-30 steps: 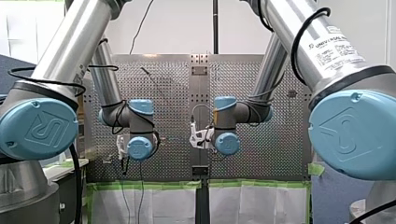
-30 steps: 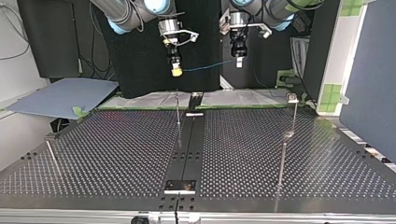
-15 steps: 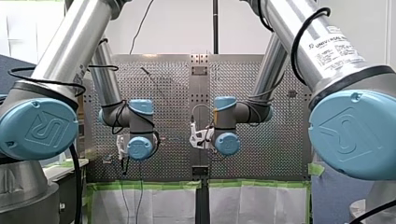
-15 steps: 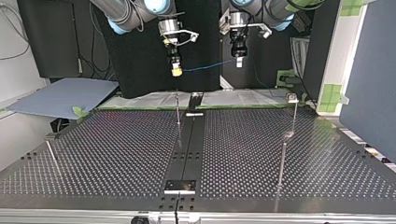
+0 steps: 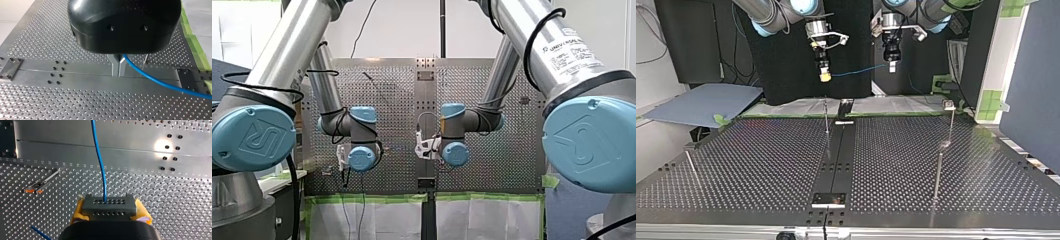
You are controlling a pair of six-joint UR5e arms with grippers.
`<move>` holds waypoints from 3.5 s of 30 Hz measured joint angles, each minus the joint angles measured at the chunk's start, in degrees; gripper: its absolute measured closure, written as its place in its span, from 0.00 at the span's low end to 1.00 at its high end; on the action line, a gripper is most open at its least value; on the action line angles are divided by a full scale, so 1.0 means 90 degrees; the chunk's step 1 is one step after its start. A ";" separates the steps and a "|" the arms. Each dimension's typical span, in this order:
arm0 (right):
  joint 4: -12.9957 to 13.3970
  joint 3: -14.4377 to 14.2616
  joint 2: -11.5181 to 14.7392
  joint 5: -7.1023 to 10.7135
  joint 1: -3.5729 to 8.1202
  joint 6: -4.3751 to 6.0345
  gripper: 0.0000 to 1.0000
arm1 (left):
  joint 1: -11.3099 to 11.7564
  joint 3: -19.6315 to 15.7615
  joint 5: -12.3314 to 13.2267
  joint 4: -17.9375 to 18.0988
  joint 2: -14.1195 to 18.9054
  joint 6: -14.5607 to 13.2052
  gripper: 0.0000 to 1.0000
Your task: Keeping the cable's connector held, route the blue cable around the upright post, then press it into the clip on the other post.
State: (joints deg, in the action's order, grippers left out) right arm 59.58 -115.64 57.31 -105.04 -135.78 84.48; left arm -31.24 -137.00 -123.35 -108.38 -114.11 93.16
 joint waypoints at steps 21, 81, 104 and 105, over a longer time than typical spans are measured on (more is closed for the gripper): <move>-0.0427 -0.0018 -0.0413 -0.0029 -0.0055 0.0000 1.00 | 0.0046 -0.0006 0.0045 -0.0043 -0.0046 -0.0045 1.00; -0.2490 0.1571 0.1565 0.0746 -0.0058 0.0324 1.00 | 0.0622 0.1094 -0.0045 -0.2696 0.1767 0.1502 1.00; -0.3266 0.2620 0.1655 0.1068 -0.0007 0.0590 1.00 | 0.1212 0.2480 -0.0039 -0.4228 0.3298 0.1033 1.00; -0.3278 0.2669 0.1654 0.1088 -0.0002 0.0608 1.00 | 0.1236 0.2516 -0.0025 -0.4281 0.3351 0.1019 1.00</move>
State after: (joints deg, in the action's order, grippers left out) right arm 30.08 -91.62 72.20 -95.25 -135.80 89.96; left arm -20.11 -114.35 -123.58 -146.91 -83.95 102.33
